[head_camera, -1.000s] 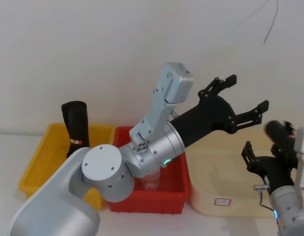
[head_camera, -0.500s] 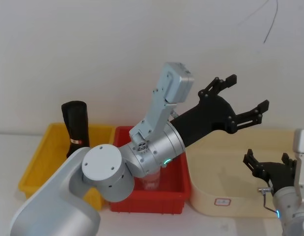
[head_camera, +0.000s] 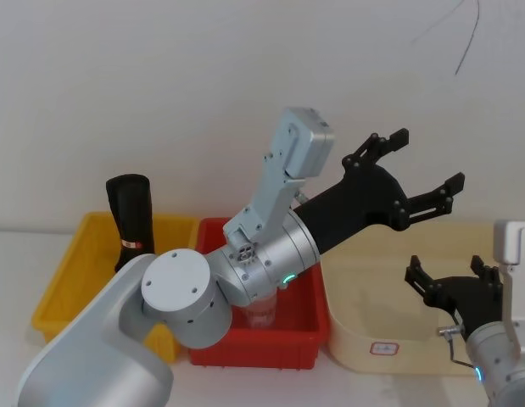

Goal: Pick up the garbage bag with the one hand and transfer it to the other hand.

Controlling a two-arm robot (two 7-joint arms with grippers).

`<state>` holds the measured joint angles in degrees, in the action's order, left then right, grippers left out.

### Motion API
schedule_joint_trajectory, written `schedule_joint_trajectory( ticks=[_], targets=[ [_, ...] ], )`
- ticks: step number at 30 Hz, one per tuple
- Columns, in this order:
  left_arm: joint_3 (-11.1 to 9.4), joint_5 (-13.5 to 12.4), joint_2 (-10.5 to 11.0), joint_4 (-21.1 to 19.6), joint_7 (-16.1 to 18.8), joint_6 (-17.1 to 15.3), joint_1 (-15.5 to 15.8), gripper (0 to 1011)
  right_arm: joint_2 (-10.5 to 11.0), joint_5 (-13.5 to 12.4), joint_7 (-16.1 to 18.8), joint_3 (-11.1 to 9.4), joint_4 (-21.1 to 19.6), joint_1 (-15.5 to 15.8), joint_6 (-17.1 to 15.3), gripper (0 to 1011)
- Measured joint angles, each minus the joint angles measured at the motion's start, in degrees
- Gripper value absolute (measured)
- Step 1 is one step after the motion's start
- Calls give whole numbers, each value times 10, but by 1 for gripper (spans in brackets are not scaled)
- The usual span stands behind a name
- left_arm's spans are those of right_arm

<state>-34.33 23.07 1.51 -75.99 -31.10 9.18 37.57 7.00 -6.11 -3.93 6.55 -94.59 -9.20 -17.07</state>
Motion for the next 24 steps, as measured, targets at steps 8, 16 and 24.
schedule_joint_trajectory(
  ticks=[8,16,24],
  targets=[
    [0,0,0,0,0,0,0,1001,16,0,38,15,-36,20,-2,1001],
    [0,0,0,0,0,0,0,1002,29,-10,86,32,-64,35,-9,1001],
    [0,-2,4,-7,7,0,-3,1002,37,-23,128,54,-73,33,-17,1001]
  ],
)
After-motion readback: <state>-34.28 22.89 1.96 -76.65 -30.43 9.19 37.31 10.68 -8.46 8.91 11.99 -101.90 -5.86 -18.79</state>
